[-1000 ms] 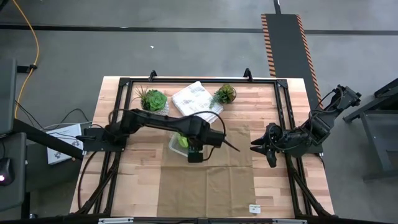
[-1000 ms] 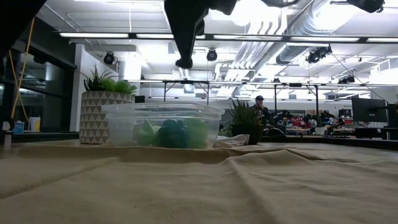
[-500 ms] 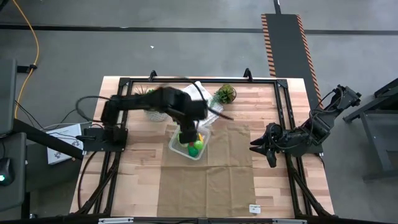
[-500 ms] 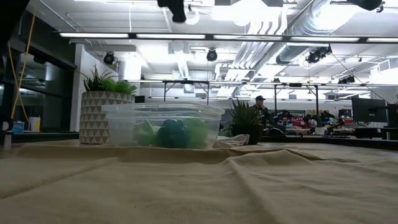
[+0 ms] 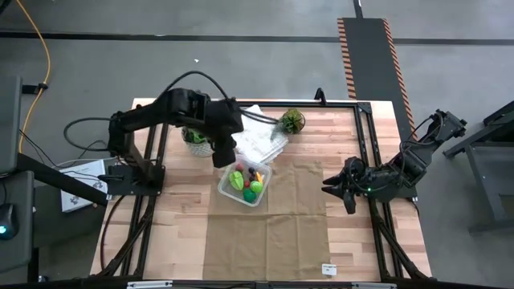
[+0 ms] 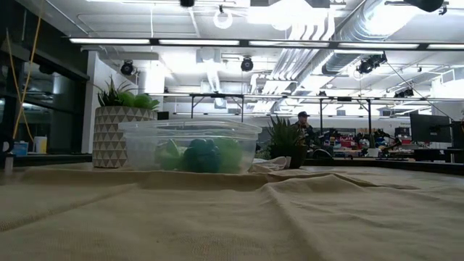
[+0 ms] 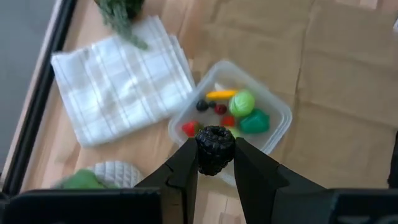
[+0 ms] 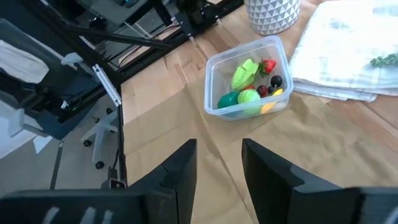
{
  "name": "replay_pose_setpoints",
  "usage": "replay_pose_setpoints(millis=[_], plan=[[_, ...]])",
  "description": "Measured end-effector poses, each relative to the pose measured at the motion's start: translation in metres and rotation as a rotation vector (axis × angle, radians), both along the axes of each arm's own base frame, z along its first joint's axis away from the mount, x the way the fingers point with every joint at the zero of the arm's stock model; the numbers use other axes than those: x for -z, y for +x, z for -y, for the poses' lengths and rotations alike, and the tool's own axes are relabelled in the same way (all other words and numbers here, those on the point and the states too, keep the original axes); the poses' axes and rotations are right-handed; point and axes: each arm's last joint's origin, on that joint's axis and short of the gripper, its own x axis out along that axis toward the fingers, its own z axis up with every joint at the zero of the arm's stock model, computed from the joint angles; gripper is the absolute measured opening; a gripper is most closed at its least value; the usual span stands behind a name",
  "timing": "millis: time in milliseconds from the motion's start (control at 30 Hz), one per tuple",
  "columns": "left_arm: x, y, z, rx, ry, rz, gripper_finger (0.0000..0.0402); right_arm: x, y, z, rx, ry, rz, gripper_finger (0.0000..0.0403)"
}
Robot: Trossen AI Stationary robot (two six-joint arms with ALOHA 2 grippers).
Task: Pick and placing Produce into tupperware
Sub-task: Put the blackberry into transparent bin
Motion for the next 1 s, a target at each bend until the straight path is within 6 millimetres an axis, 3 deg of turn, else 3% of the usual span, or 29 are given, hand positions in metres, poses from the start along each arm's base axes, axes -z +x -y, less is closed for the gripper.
replay_pose_setpoints(millis=[267, 700, 1000], plan=[[0.048, -0.016, 0.002, -0.025, -0.039, -0.171, 0.0079, 0.000, 0.001, 0.003, 0.044, -0.022, 0.016, 0.0119], [0.140, -0.016, 0.006, -0.002, -0.154, -0.024, 0.0079, 0.000, 0.010, 0.016, 0.097, 0.004, -0.006, 0.0119], [0.183, -0.007, 0.006, 0.017, -0.183, 0.104, 0.0079, 0.000, 0.014, 0.023, 0.122, 0.024, -0.017, 0.0119]])
